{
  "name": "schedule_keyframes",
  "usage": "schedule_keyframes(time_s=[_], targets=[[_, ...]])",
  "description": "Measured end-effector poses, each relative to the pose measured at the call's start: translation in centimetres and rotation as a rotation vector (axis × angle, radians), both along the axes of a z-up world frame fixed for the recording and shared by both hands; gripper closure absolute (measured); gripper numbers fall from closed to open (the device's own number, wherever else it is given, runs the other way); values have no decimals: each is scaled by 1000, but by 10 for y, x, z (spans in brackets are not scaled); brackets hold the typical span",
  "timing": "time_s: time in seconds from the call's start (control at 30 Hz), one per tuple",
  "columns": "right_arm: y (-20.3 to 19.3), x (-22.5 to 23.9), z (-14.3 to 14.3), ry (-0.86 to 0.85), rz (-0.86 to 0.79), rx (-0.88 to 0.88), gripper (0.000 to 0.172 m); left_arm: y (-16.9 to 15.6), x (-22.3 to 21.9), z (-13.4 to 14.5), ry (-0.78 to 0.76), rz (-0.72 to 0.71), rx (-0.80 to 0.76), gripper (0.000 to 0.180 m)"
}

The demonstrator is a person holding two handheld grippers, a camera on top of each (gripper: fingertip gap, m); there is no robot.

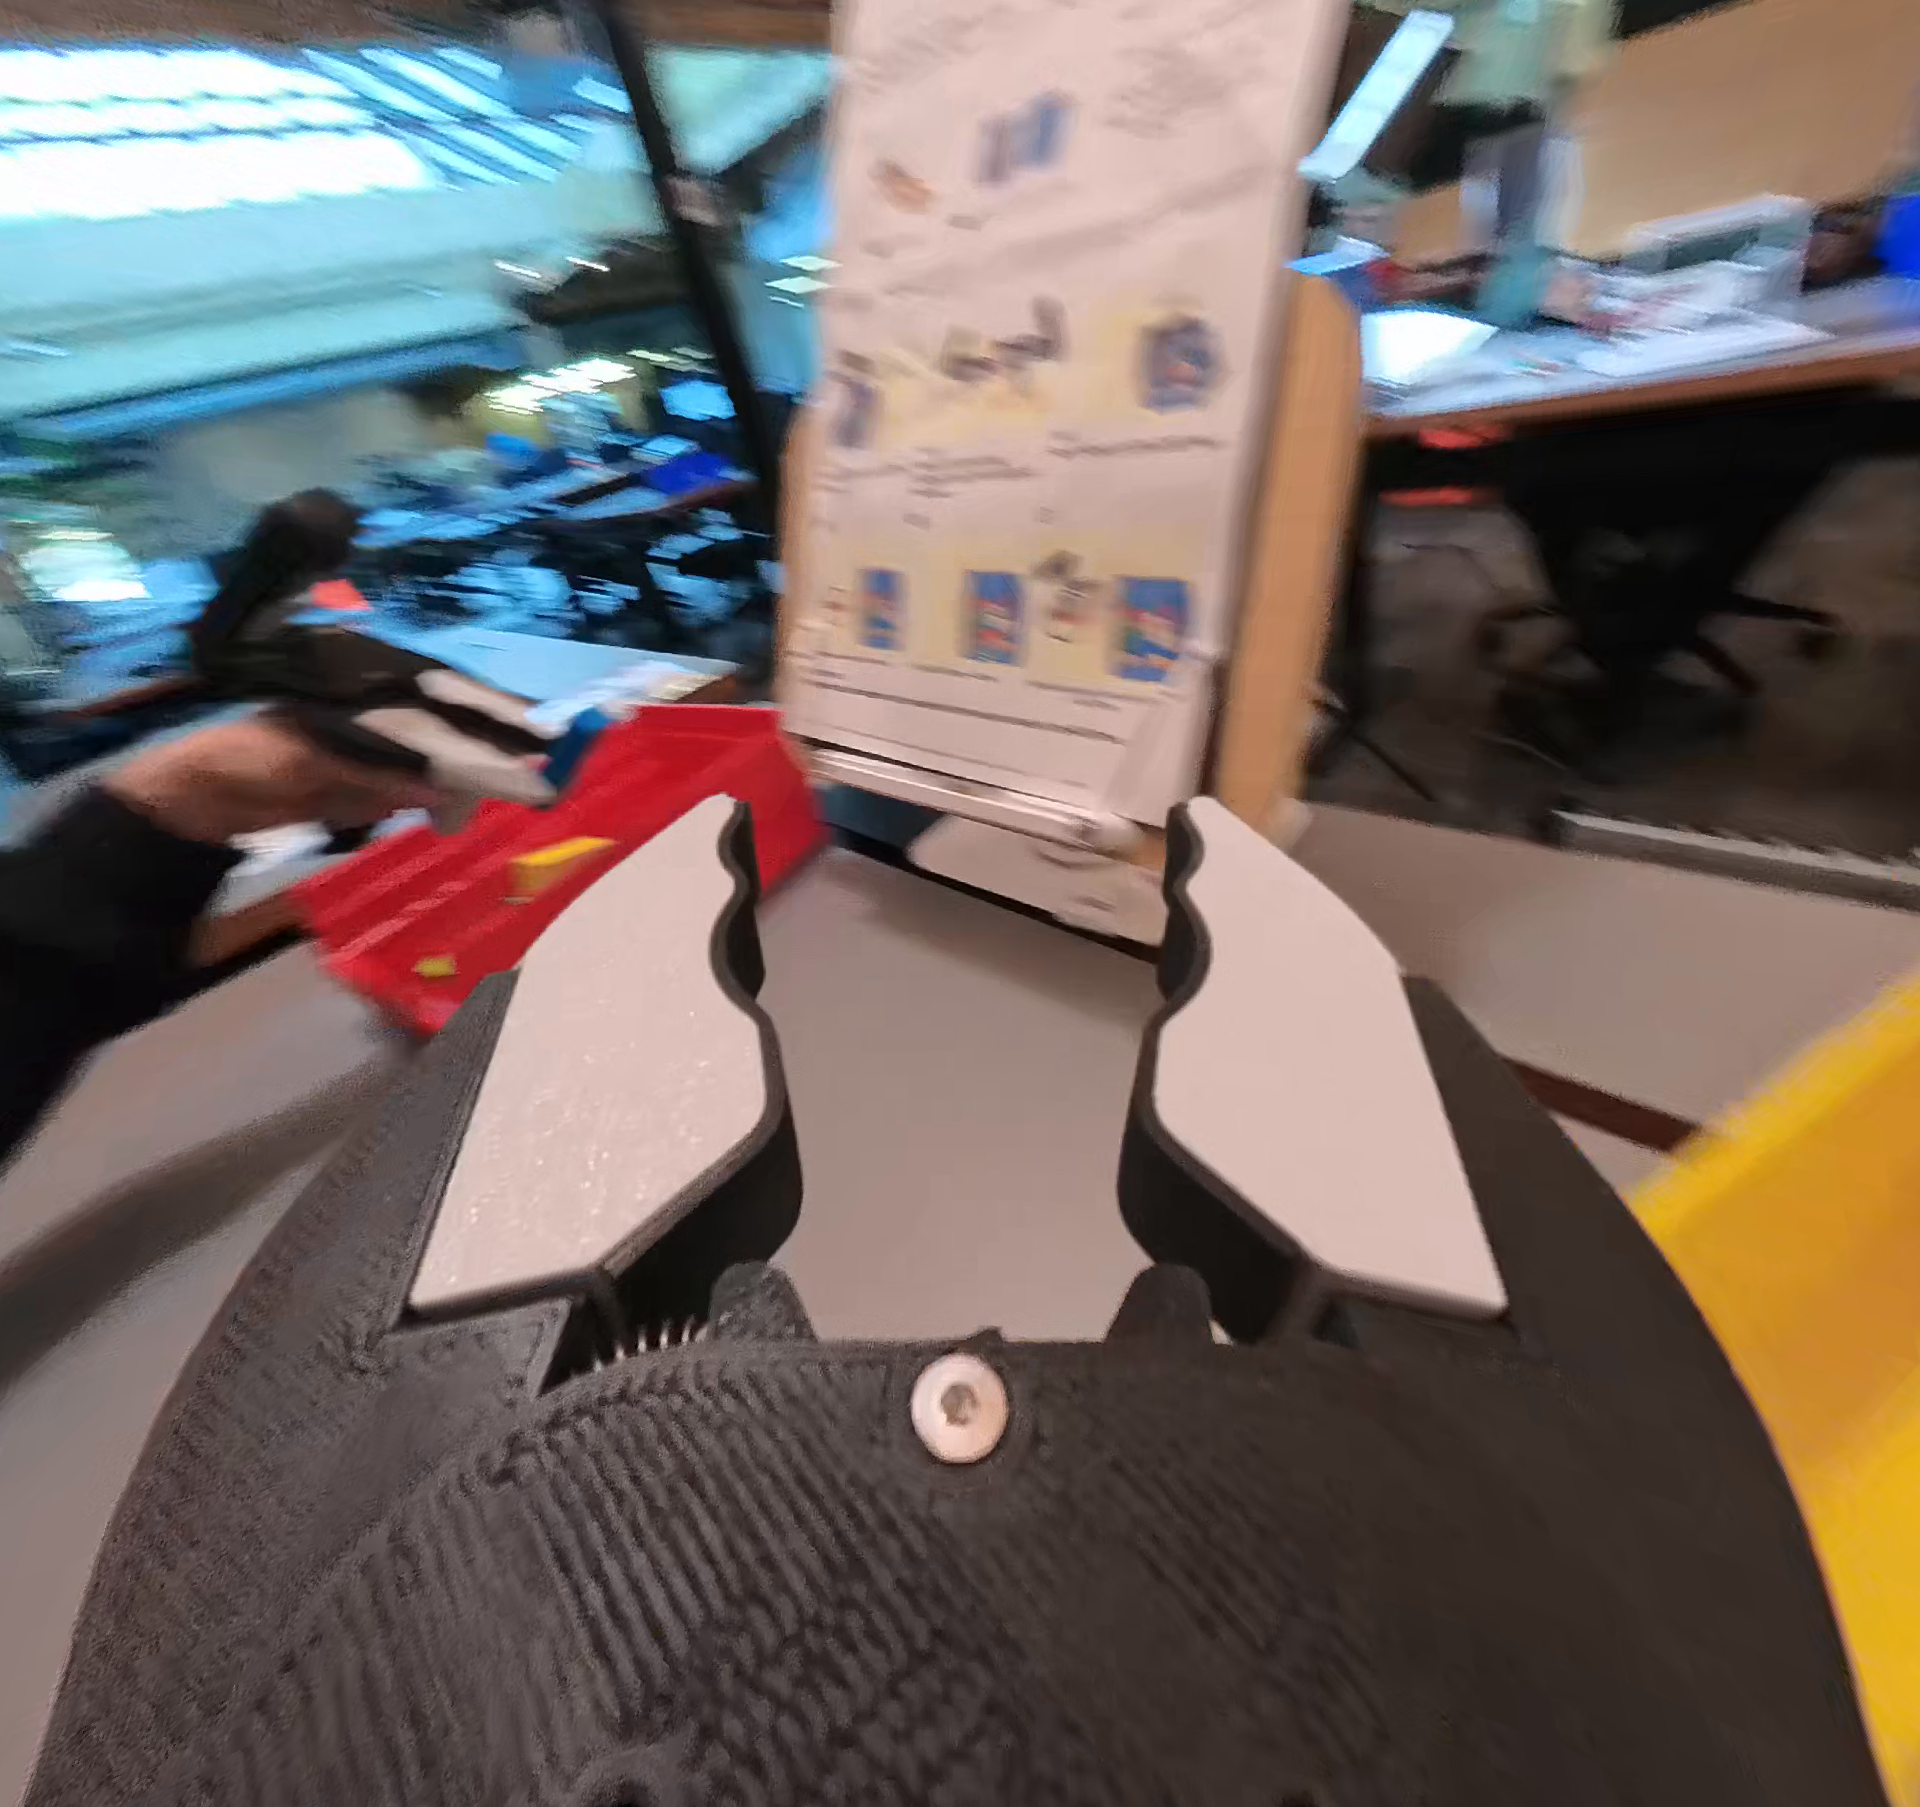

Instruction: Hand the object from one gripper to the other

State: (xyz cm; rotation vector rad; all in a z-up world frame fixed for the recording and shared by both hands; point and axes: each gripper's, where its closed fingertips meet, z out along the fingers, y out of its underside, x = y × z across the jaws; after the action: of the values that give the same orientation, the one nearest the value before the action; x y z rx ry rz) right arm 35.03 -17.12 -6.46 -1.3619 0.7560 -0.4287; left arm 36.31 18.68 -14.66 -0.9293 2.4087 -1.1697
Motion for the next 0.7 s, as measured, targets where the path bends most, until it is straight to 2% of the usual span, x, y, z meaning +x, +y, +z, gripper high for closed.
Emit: schedule_keyframes(time_s=[0.03, 0.1, 0.2, 0.3, 0.37, 0.5, 0.6, 0.7], targets=[[15, -10, 8, -27, 99, 31, 102, -18, -13, 19, -54, -69, -93, 148], [43, -30, 18, -41, 274, 51, 113, -52, -39, 50, -146, -183, -238, 148], [80, -57, 34, -116, 431, 37, 110, -96, -75, 78, -242, -312, -404, 148], [113, -81, 49, -179, 536, 41, 105, -132, -104, 91, -322, -429, -510, 148], [134, -99, 55, -196, 631, 59, 107, -152, -120, 94, -353, -505, -560, 148], [159, -126, 67, -266, 747, 83, 131, -177, -130, 90, -363, -584, -570, 148], [168, -129, 61, -249, 758, 41, 121, -187, -137, 89, -369, -623, -577, 148], [172, -124, 53, -229, 745, 9, 122, -193, -139, 88, -404, -626, -542, 148]])
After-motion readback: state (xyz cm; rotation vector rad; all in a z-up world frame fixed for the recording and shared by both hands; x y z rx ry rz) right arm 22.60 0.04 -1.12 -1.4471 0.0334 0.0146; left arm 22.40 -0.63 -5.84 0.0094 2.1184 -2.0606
